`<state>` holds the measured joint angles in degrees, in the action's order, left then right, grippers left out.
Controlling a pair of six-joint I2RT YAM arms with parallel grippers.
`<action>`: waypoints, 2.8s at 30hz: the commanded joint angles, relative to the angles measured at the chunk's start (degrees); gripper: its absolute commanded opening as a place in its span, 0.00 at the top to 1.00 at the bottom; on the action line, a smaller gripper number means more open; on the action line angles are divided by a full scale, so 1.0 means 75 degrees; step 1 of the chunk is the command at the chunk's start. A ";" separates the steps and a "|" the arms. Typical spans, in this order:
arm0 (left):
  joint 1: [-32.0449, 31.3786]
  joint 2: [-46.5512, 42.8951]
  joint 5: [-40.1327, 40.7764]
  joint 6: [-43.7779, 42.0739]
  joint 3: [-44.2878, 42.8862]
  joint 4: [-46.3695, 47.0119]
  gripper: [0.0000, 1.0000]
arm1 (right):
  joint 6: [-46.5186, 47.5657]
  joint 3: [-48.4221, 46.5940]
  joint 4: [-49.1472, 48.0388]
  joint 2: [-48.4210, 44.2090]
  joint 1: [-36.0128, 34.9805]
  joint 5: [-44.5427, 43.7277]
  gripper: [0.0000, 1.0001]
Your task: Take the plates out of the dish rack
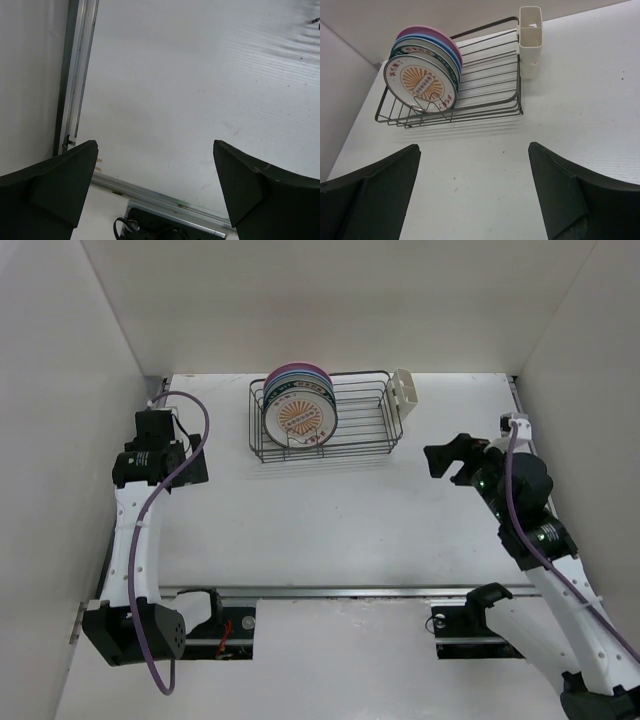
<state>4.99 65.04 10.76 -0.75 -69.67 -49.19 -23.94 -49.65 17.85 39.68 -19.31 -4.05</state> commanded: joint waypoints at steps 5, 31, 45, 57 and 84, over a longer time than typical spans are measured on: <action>0.0025 0.0246 -0.0730 -0.0250 -0.0390 -0.0273 0.00 | 0.0892 -0.1241 -0.0457 0.1854 -0.0039 0.0983 0.00; 0.0025 0.4720 -0.2443 -0.0837 -0.4361 -0.1328 0.00 | 0.3157 -0.9882 0.0645 1.1432 -0.1104 0.4009 0.58; 0.0025 0.5368 -0.2748 -0.0837 -0.4750 -0.1422 0.03 | 0.3332 -0.9752 0.0503 1.1749 -0.1105 0.3062 1.00; -0.0115 0.5297 -0.2679 -0.0907 -0.5055 -0.1106 0.04 | 0.3474 -0.8463 -0.1347 0.9300 -0.1421 0.1491 1.00; -0.2517 0.7583 -0.1388 -0.2126 -0.7164 0.1496 0.29 | 0.2079 -0.2886 -0.0915 0.6134 -0.1725 0.3927 1.00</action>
<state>-13.30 122.17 -3.62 -15.29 -121.56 -42.54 -5.37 -74.37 14.44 86.26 -30.46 19.27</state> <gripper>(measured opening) 0.718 0.114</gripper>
